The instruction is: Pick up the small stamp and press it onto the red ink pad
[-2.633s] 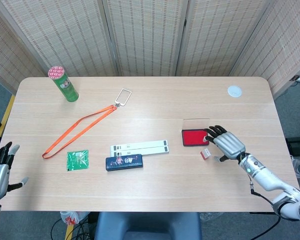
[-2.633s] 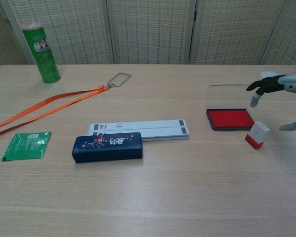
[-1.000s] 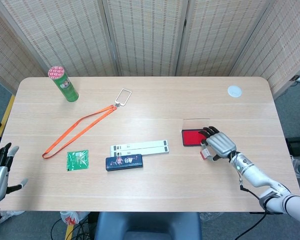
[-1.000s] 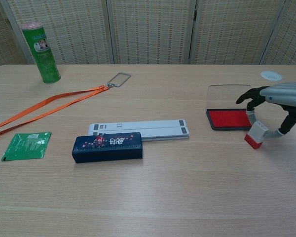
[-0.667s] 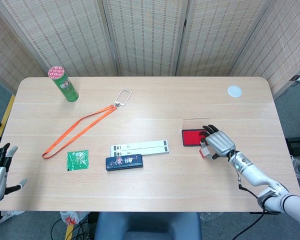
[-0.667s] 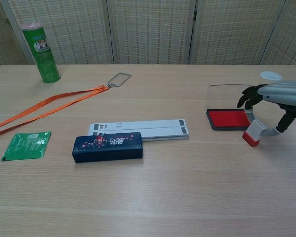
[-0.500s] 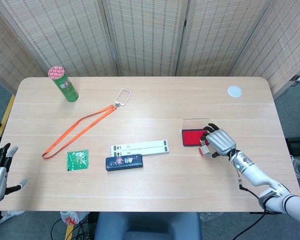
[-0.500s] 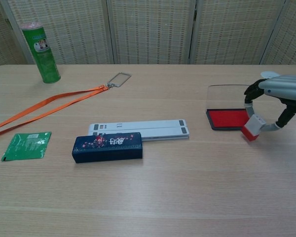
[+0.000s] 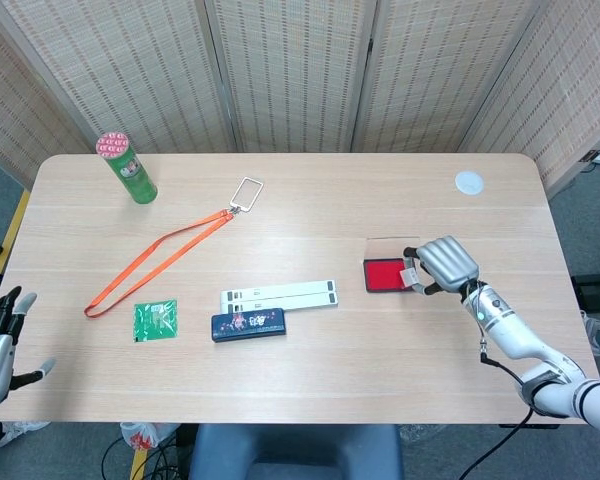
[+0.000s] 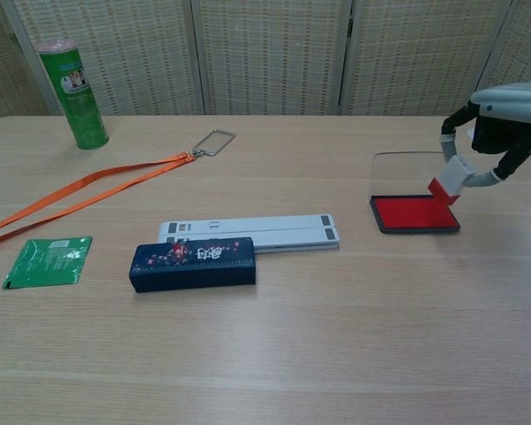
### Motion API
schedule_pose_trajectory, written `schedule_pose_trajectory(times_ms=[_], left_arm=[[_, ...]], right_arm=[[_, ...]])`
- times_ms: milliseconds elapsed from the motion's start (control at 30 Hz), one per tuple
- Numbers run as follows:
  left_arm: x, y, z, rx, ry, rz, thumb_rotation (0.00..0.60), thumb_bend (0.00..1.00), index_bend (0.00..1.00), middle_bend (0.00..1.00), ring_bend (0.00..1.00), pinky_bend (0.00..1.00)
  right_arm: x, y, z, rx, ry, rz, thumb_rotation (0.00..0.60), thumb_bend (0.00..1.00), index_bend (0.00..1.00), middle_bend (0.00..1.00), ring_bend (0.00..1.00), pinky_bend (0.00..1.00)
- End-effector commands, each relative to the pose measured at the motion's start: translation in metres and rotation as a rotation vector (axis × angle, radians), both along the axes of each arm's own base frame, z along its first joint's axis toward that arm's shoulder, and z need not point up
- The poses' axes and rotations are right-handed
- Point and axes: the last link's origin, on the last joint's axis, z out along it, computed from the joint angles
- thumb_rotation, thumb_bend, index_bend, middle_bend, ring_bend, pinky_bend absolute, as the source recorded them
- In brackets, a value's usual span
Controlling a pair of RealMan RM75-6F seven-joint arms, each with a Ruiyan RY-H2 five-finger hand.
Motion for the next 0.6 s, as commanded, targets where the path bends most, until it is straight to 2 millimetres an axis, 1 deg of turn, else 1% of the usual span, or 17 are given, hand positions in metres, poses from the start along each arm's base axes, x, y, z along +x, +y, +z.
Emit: schedule_pose_trajectory(times_ms=[33,200,333,600], left_arm=[[0.000,-0.001,0.001,0.001,-0.002,-0.004,0.600,0.20,0.05,0.02,0.05,0.26],[-0.002,0.002,0.001,-0.005,-0.009,0.008,0.600,0.20,0.05,0.02,0.05,0.26],[-0.002,0.002,0.002,0.001,-0.010,0.013,0.600,0.20,0.05,0.02,0.05,0.26],[0.000,0.000,0.002,-0.003,-0.015,-0.002,0.600,0.20,0.05,0.02,0.05,0.26]], right_arm=[[0.003,-0.013,-0.003,0.012,-0.002,-0.046,0.600,0.32,0.92,1.00,0.87,0.85],[0.008,-0.025,-0.008,0.027,-0.008,-0.089,0.600,0.33,0.92,1.00,0.90,0.87],[0.010,-0.032,-0.013,0.037,0.001,-0.113,0.600,0.34,0.93,1.00,0.90,0.87],[0.008,-0.039,-0.023,0.045,0.033,-0.142,0.600,0.34,0.94,1.00,0.90,0.87]])
